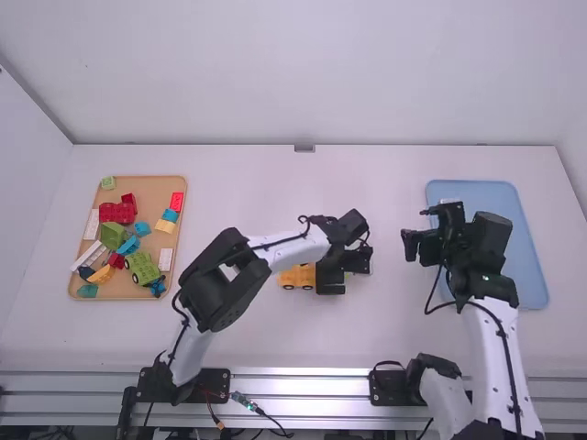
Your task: Assemble lego blocks to make yellow taxi
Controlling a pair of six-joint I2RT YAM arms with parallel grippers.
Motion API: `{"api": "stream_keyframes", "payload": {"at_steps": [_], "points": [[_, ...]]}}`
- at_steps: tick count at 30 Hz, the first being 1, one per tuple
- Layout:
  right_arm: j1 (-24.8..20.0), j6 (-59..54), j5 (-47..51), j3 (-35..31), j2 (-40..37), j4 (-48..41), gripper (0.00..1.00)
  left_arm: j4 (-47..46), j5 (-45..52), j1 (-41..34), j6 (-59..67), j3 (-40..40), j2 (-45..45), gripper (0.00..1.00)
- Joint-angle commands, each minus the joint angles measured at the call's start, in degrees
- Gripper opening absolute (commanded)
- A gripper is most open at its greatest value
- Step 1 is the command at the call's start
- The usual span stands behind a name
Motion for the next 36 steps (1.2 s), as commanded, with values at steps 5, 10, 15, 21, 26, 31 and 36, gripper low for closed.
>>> {"api": "stream_keyframes", "payload": {"at_steps": [5,10,15,21,26,31,36], "points": [[3.28,-18.73,-12.46,-0.22,4.26,0.02,0.99,-0.87,10.9,7.87,7.97,-2.47,-14.29,0.99],[6.71,-27.71,-17.18,-0.22,9.83,-0.07,0.99,5.44,22.03,15.15,11.29,-12.44,-22.08,0.99],[12.57,-42.29,-19.56,-0.22,16.68,-4.28,0.99,16.55,35.27,22.01,15.23,-25.92,-27.93,0.99],[17.86,-50.42,-19.52,-0.22,23.47,-4.42,0.99,32.37,45.76,27.85,13.2,-38.45,-29.29,0.99],[19.71,-57.46,-21.05,-0.22,28.78,-3.5,0.99,44.06,49.7,30.21,11.95,-47.12,-29.27,0.99],[20.02,-61.66,-23.82,-0.22,33.94,-1.22,1.0,51.95,50.0,30.23,11.84,-53.27,-29.29,0.99],[19.74,-61.59,-26.03,0.35,39.73,2.78,0.99,60.5,47.03,30.21,6.2,-57.64,-29.2,0.99]]}}
